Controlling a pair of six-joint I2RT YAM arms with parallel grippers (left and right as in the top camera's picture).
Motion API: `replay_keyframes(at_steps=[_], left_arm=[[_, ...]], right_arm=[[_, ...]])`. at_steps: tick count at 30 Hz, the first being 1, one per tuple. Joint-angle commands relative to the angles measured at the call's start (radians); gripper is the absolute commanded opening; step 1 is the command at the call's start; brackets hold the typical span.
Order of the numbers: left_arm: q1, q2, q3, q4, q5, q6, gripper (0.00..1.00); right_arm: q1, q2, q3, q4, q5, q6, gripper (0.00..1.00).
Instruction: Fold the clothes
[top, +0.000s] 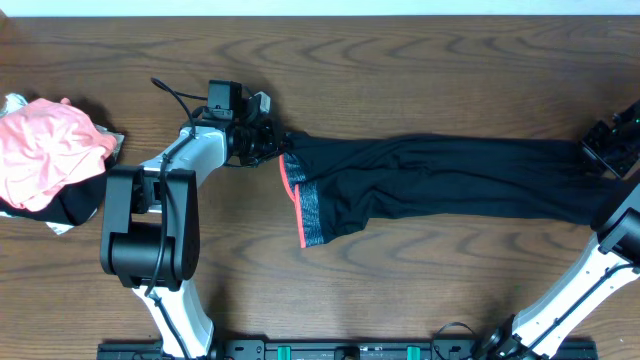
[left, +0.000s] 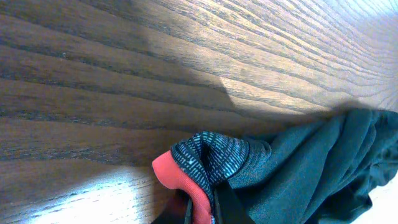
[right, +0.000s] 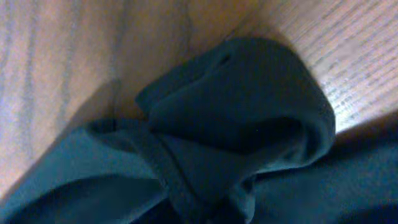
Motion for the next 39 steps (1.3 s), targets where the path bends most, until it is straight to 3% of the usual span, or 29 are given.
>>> replay_keyframes(at_steps=[1,7,11,18,25,31,36,39], left_arm=[[-0.002,-0.019,0.001,-0.007,0.010,0.018,0.08],[-0.002,-0.019,0.001,-0.007,0.010,0.017,0.08],[-0.002,-0.019,0.001,-0.009,0.010,0.017,0.08],[-0.002,-0.019,0.001,-0.013,0.010,0.017,0.08],[-0.002,-0.019,0.001,-0.014,0.010,0.017,0.08],[-0.002,-0.019,0.001,-0.024,0.011,0.017,0.08],[-0.002,-0.019,0.001,0.000,0.011,0.025,0.08],[-0.002,-0.019,0.002,0.050,0.012,0.025,0.10]], right_arm=[[0.006,-0.002,0.018,0.041,-0.097,-0.009,0.01],[0.016,-0.055,0.137,0.270,-0.426,-0.008,0.01],[0.033,-0.085,0.168,0.430,-0.475,0.016,0.04],[0.052,-0.077,0.139,0.162,-0.013,0.027,0.17],[0.031,-0.072,0.134,-0.009,0.289,0.026,0.17],[0.015,-0.072,0.134,-0.024,0.234,0.032,0.16],[0.021,-0.072,0.134,0.023,-0.024,-0.125,0.15],[0.025,-0.072,0.134,0.005,-0.085,-0.143,0.15]])
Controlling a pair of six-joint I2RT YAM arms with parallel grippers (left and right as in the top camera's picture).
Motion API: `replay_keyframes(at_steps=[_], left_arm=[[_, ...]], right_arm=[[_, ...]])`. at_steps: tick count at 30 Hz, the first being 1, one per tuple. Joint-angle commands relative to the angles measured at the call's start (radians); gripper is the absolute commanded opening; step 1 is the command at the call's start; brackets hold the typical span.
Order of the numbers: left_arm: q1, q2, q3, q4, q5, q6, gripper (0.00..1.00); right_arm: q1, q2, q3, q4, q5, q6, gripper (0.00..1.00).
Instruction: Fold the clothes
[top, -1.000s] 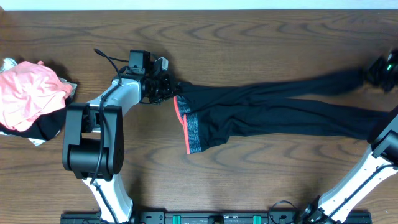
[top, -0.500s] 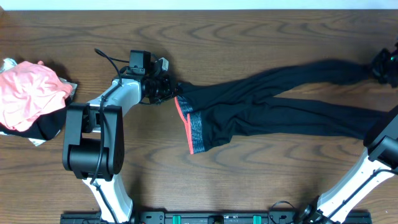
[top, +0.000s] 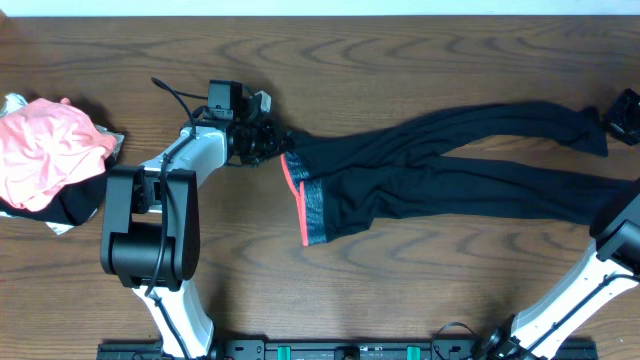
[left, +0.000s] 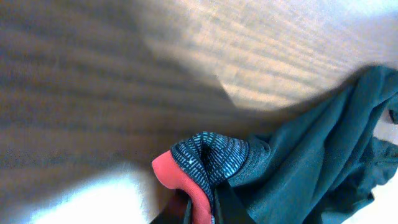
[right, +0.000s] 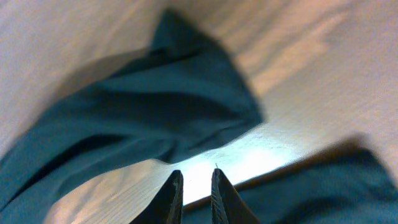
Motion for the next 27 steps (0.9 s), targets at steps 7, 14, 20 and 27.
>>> replay_keyframes(at_steps=[7,14,20,27], left_arm=[[-0.001,-0.019,0.002,0.122,0.007,0.024,0.36],[-0.002,-0.019,0.002,0.194,0.006,0.023,0.51],[-0.013,-0.018,0.001,0.193,0.006,0.021,0.51],[-0.052,-0.017,0.001,0.185,-0.049,0.022,0.44]], right_arm=[[0.021,0.008,-0.014,-0.055,-0.129,-0.099,0.16],[0.049,0.008,-0.098,-0.070,-0.129,-0.113,0.14],[0.072,0.008,-0.166,-0.048,-0.129,-0.114,0.13],[0.076,0.007,-0.164,-0.023,-0.169,-0.114,0.13]])
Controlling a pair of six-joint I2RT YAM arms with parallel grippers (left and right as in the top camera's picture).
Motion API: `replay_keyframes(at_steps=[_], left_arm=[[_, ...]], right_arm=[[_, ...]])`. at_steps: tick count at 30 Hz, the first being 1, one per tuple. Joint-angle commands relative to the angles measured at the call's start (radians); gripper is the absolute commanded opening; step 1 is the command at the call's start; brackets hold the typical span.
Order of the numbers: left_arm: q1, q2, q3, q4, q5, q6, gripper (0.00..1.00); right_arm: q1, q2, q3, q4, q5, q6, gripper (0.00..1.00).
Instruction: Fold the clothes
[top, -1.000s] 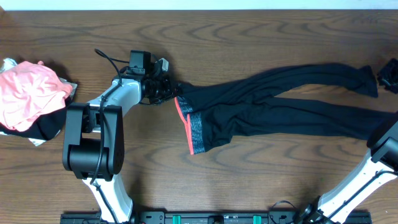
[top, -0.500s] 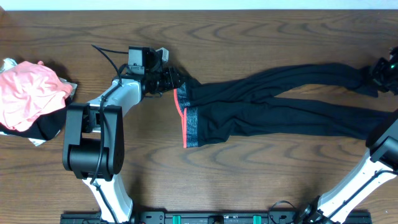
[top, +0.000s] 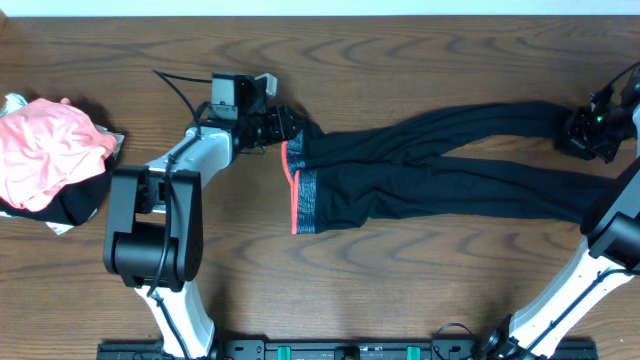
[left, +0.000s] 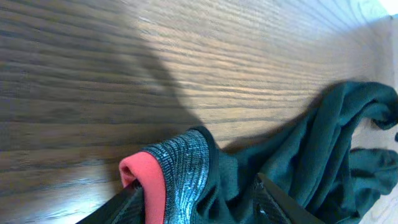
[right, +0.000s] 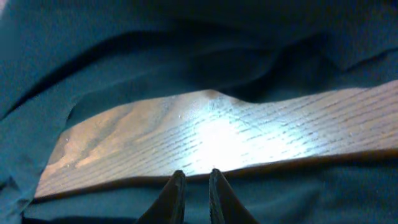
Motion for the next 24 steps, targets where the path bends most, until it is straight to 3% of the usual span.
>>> replay_keyframes(at_steps=[1,3,4,13,24], left_arm=[[-0.018,-0.017,0.002,-0.008,-0.056,0.010,0.35],[-0.018,-0.017,0.002,-0.016,-0.077,0.009,0.10],[-0.016,-0.017,0.002,-0.021,-0.086,0.009,0.06],[-0.004,-0.017,0.002,-0.025,-0.141,0.008,0.06],[-0.004,-0.017,0.002,-0.013,-0.235,0.008,0.06]], right_arm=[[0.009,0.005,-0.003,0.031,-0.069,-0.019,0.13],[0.008,0.000,-0.003,0.071,-0.106,-0.019,0.13],[0.008,-0.001,-0.003,0.099,-0.116,-0.014,0.13],[0.010,-0.002,-0.003,0.307,-0.111,-0.007,0.13],[0.008,0.071,-0.005,0.316,0.033,0.000,0.13]])
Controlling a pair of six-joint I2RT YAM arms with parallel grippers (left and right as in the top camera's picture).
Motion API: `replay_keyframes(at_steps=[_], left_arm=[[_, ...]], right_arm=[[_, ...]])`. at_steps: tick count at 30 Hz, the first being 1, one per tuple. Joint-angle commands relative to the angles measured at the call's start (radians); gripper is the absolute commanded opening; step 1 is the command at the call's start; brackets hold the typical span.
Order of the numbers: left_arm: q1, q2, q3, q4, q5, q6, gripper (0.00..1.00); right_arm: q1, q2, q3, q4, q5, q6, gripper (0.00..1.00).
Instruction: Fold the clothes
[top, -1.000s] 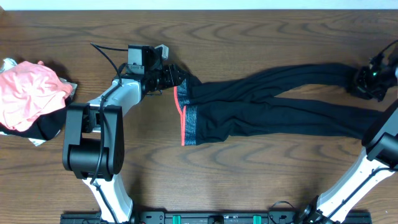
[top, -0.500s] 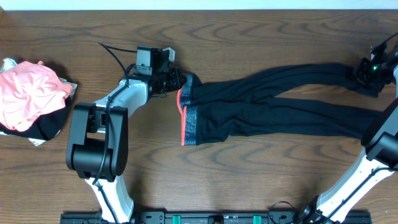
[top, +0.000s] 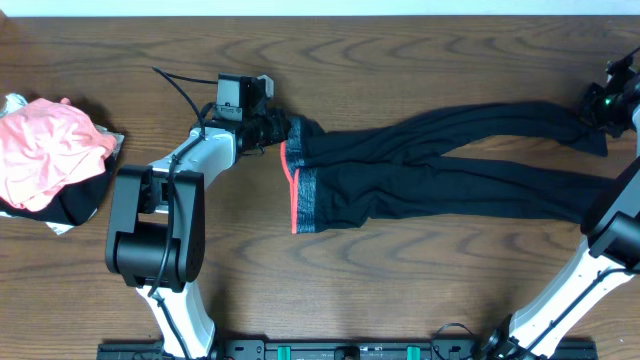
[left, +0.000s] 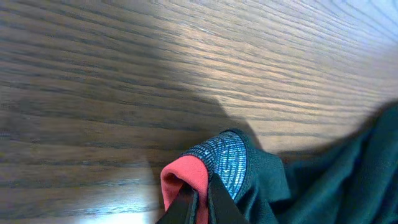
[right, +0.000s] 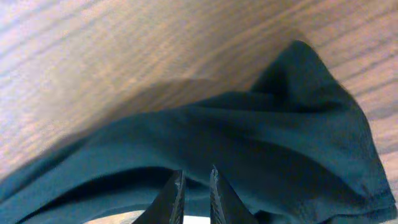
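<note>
Black leggings (top: 430, 175) lie lengthwise across the table, legs spread in a narrow V toward the right. The grey waistband with its coral edge (top: 294, 190) faces left. My left gripper (top: 272, 130) is shut on the waistband's far corner; the left wrist view shows the coral fold (left: 180, 180) pinched between the fingers of that gripper (left: 199, 202). My right gripper (top: 603, 108) hovers at the far right just beyond the upper leg's cuff (top: 585, 132). In its wrist view the fingers (right: 175, 190) stand close together over dark fabric (right: 249, 143), nothing between them.
A crumpled pink garment (top: 45, 150) sits on a dark one at the table's left edge. The wooden table (top: 400, 290) shows bare in front of and behind the leggings. The lower leg's end (top: 612, 205) reaches the right arm's base.
My left gripper, open beside the waistband corner before, is now shut on its coral edge. My right gripper has moved from over the upper cuff to a little farther back and right.
At first both grippers held the leggings, left on the waistband, right on a leg end, legs lying together. Then the upper leg lay spread toward the back and my right gripper was off it. Then my left gripper was open, the waistband lying straighter. Now the left holds it again.
</note>
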Motion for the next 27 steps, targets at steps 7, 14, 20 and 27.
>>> replay_keyframes(at_steps=[7,14,20,27], left_arm=[[0.003,-0.017,0.002,0.044,-0.112,0.005,0.06],[0.003,-0.017,0.002,0.159,-0.134,-0.024,0.06],[0.005,-0.017,0.002,0.185,-0.328,-0.109,0.06],[0.037,-0.017,0.002,0.256,-0.387,-0.154,0.06]], right_arm=[[0.007,0.103,-0.003,-0.021,0.064,0.006,0.13],[0.006,0.105,-0.006,-0.086,0.155,0.006,0.15],[0.006,0.105,-0.037,-0.080,0.156,0.007,0.18],[0.011,0.105,-0.063,-0.020,0.126,0.007,0.33]])
